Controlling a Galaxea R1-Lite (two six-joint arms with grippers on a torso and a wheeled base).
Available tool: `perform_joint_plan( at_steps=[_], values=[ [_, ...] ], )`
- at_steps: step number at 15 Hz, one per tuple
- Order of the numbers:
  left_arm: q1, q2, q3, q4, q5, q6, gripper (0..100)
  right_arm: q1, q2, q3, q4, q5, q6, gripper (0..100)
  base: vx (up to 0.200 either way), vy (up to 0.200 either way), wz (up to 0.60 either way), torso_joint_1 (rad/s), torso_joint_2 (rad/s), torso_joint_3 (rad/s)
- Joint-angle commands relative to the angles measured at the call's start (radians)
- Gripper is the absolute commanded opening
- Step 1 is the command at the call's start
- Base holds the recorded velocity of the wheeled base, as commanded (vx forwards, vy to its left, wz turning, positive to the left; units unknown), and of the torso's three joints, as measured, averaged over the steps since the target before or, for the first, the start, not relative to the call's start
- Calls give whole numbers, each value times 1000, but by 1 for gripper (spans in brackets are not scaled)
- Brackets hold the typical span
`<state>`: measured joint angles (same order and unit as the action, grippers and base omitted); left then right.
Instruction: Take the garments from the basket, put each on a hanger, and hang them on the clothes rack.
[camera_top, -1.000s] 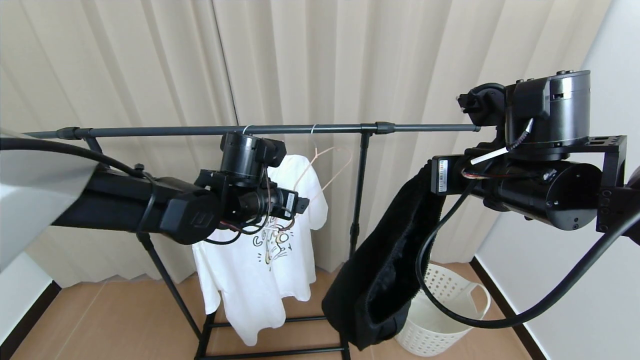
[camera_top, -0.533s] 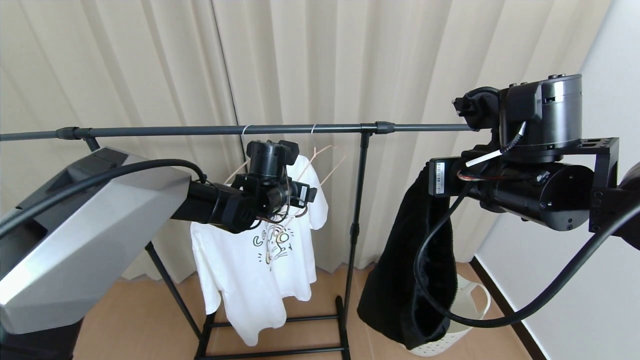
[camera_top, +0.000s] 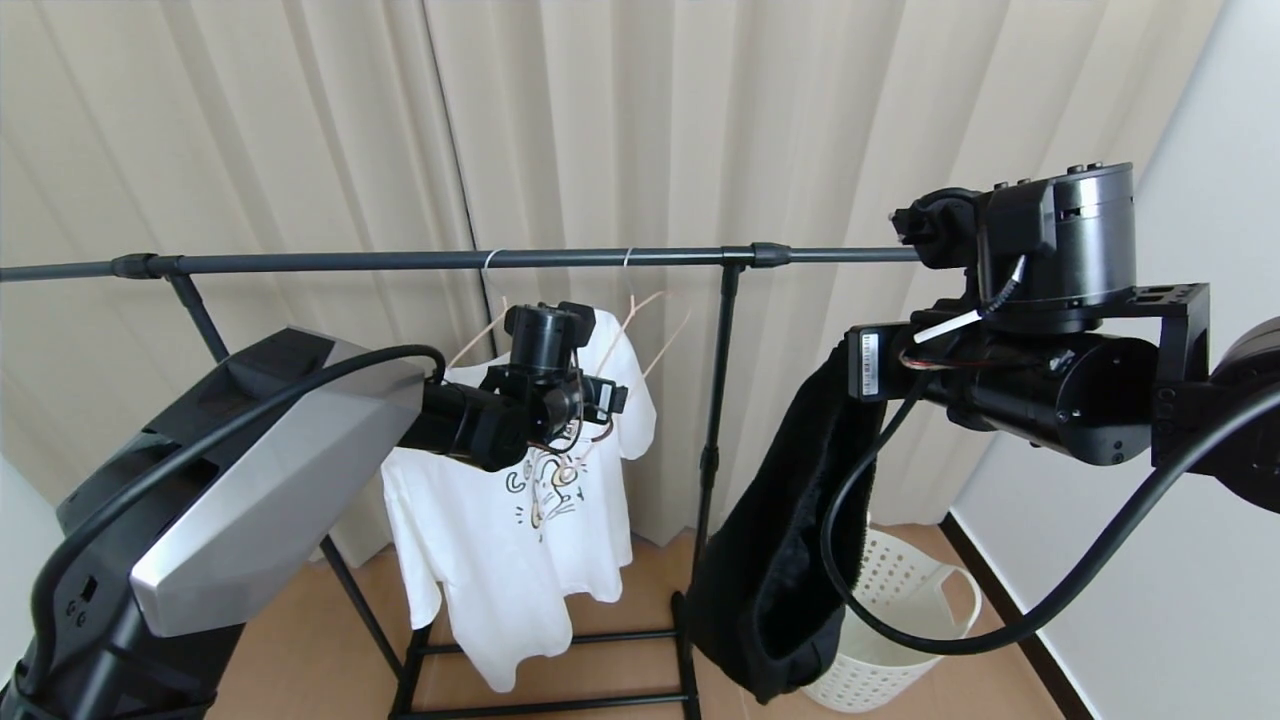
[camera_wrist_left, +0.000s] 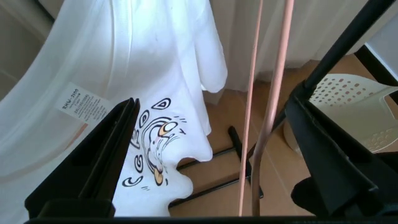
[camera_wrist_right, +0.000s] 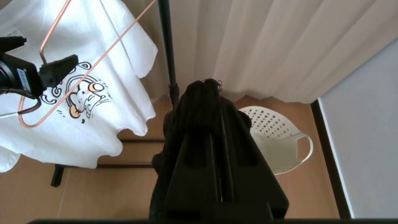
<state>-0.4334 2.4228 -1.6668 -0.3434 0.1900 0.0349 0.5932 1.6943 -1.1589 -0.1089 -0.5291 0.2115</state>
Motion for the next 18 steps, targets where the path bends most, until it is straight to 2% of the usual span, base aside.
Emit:
perform_joint_plan(
  at_steps=[1, 13, 18],
  values=[
    [-1, 7, 2, 0, 0, -3, 0, 0, 4, 1, 0, 0, 0, 0, 0, 0, 0, 0, 0, 0],
    [-11, -53, -10, 0, 2, -16, 0, 0, 13, 1, -8, -2, 0, 0, 0, 0, 0, 0, 0, 0],
    [-28, -110, 47, -2, 5, -21, 0, 0, 10, 1, -8, -2, 0, 0, 0, 0, 0, 0, 0, 0]
  ],
)
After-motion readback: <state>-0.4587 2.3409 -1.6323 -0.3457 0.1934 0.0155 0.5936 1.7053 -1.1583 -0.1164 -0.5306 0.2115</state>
